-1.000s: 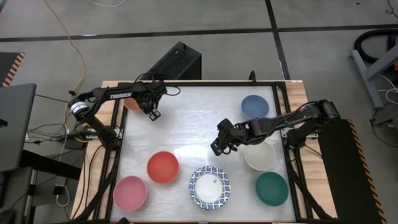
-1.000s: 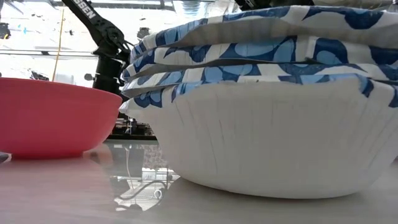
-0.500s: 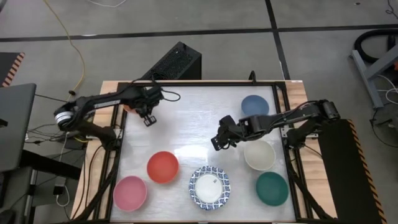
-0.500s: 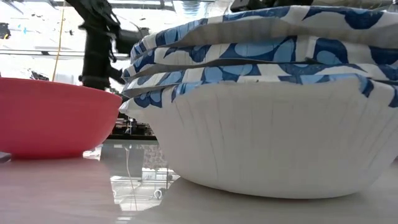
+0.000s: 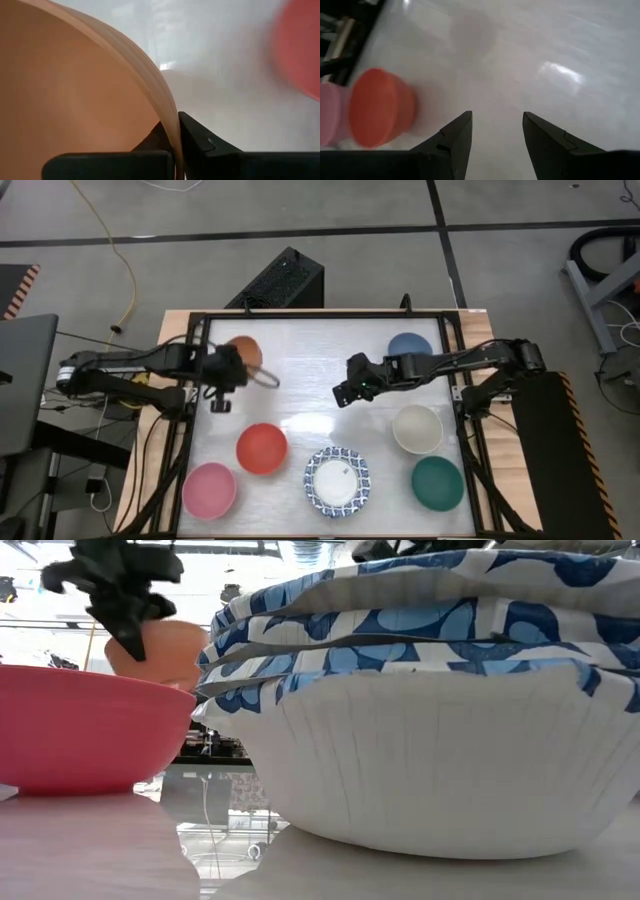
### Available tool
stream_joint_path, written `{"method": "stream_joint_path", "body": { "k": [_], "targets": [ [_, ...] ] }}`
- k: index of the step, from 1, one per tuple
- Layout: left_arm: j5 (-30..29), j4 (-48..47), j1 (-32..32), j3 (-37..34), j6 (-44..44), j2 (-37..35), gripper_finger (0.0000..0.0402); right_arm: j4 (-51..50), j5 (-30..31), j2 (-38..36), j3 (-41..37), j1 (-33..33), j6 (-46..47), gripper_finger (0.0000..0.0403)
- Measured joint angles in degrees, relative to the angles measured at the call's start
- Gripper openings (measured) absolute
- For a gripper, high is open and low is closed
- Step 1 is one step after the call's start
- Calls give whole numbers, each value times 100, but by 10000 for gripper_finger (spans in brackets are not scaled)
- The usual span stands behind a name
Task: Nest bowls inside each other by size order
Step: Stack the brown bowl on top of the white patterned bowl
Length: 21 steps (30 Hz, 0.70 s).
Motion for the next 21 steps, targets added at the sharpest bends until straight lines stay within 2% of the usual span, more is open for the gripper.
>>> {"method": "stream_joint_path", "body": {
  "k": [3, 10, 16, 21],
  "targets": [
    [-78, 106, -643, 0, 491, 38, 0, 121, -212, 0, 0, -91, -13, 195],
    [-1446, 364, -1876, 0, 1537, 686, 0, 550, -376, 2, 0, -195, 76, 195],
    [-1610, 378, -2388, 155, 2484, 1489, 0, 743, -223, 4, 119, -300, 47, 195],
    [-2393, 110, -2484, 534, 3314, 2212, 0, 680, 56, 7, 432, -400, -105, 195]
  ]
}}
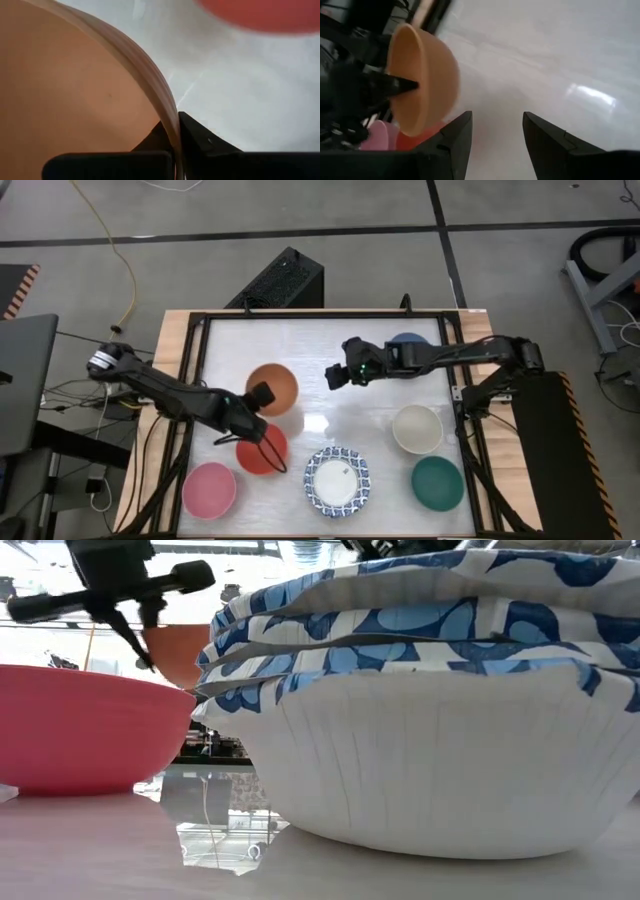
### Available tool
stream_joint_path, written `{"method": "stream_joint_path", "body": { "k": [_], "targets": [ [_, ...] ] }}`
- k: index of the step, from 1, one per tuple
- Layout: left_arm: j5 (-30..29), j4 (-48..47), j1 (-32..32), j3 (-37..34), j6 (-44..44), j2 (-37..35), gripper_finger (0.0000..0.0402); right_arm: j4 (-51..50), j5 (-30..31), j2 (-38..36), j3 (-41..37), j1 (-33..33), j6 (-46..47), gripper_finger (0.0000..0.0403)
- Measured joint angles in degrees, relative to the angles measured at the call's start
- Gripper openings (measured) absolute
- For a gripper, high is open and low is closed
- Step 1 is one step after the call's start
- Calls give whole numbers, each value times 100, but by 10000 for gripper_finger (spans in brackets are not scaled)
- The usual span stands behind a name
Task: Nest bowls inside each other by size order
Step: Stack the brown bowl on top of the white patterned bowl
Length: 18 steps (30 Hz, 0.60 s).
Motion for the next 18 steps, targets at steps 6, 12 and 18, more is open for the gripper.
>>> {"method": "stream_joint_path", "body": {
  "k": [6, 12, 18],
  "targets": [
    [-354, -107, 86, 418, 1025, 653, 0, -341, 363, 83, 601, -68, -572, 195],
    [-511, -62, 220, 646, 1309, 991, 0, -576, 1009, 270, 1039, 29, -1266, 189],
    [-854, 91, 315, 708, 1494, 1016, 0, -718, 1185, 523, 1118, 199, -1537, 170]
  ]
}}
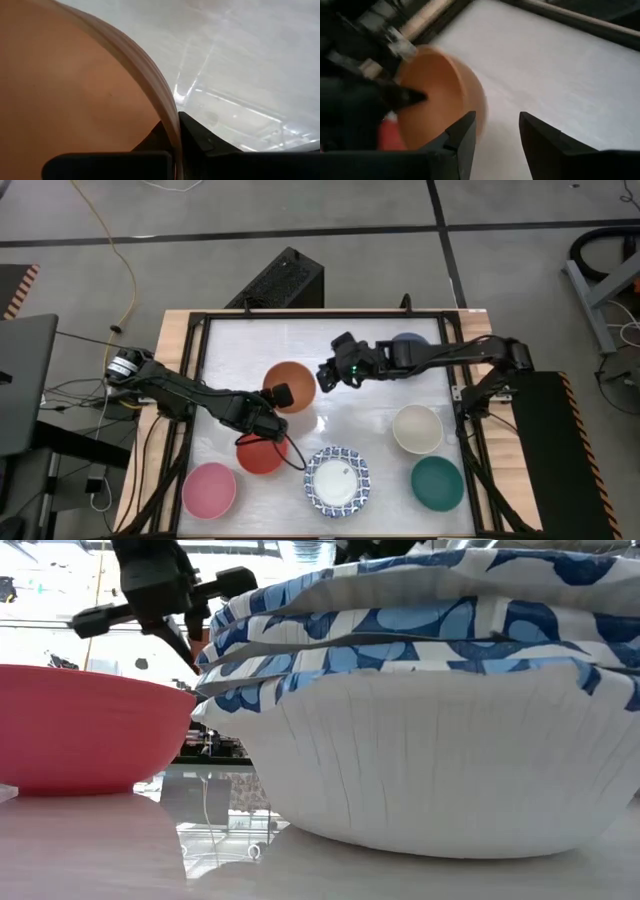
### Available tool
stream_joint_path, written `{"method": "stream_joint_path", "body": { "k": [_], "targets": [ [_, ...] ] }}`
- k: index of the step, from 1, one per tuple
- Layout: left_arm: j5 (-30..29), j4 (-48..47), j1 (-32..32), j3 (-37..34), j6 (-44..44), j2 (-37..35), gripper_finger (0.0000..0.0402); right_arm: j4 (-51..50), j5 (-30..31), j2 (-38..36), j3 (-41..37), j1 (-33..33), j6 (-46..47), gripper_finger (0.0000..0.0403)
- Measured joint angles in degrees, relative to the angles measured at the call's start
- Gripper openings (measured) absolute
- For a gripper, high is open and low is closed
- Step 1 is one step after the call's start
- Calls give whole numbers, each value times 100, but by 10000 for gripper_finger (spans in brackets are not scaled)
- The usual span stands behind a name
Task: Nest bowls inside each other by size order
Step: Stack the brown bowl on top of the white patterned bowl
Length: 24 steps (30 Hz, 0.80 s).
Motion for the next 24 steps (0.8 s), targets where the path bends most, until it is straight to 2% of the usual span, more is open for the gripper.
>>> {"method": "stream_joint_path", "body": {
  "k": [8, 13, 24],
  "targets": [
    [-221, 208, 122, -2, 287, 0, 0, 160, -27, 494, -7, 45, -89, 162],
    [6, 227, 195, -7, 169, 0, 0, 186, 23, 561, -7, 47, -123, 162],
    [237, 229, 411, -7, 297, 0, 0, 113, 730, 292, -7, 245, -182, 162]
  ]
}}
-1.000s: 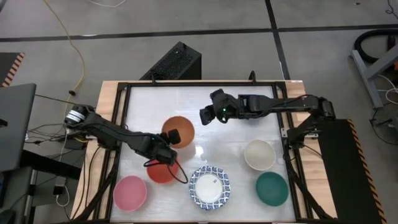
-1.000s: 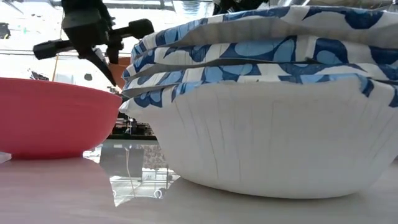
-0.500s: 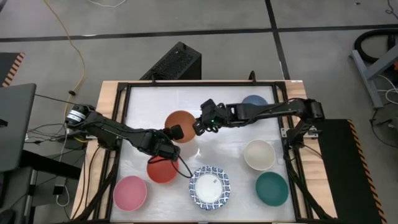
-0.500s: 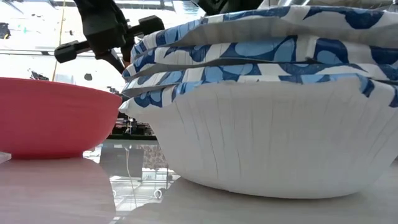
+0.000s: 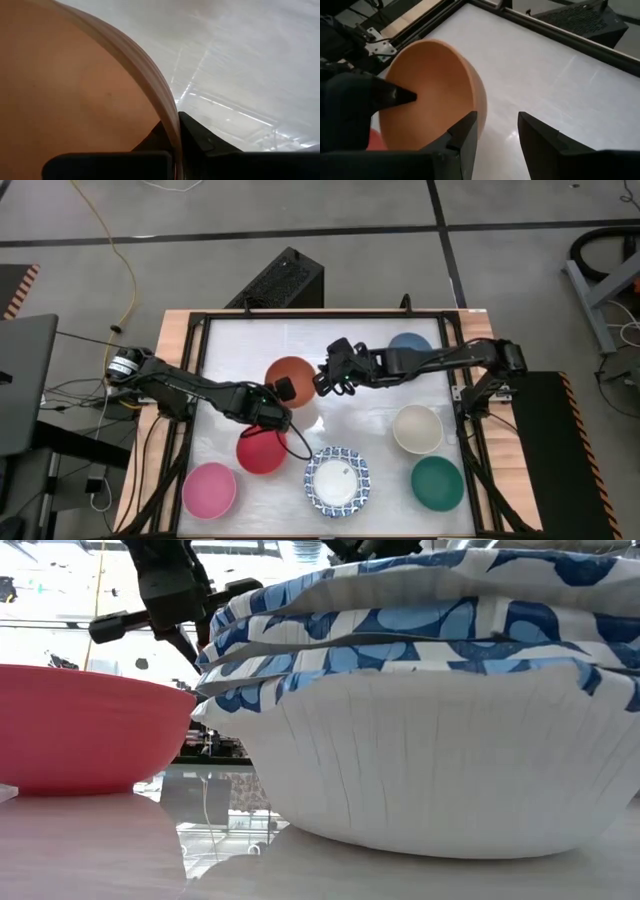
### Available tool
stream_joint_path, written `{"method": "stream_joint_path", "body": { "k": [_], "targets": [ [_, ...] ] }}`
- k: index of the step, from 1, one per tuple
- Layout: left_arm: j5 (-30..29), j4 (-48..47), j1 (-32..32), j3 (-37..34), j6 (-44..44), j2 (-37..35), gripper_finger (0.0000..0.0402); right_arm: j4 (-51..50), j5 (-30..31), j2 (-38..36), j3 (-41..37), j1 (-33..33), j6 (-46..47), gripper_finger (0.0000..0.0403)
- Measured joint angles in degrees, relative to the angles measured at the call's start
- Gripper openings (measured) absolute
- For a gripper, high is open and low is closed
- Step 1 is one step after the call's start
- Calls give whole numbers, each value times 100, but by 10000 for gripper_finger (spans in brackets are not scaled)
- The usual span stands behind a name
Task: Nest bowls inside each other by size order
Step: Stack the brown bowl on top of the white patterned bowl
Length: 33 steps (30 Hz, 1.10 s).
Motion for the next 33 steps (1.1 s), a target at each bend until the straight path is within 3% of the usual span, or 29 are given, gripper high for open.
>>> {"method": "stream_joint_path", "body": {
  "k": [25, 33],
  "targets": [
    [-16, 670, 91, 0, 974, 0, 0, 82, -24, 92, 0, -22, 17, 162],
    [-314, 687, 162, 0, 1219, 0, 0, 69, -31, 92, 0, -11, 20, 162]
  ]
}}
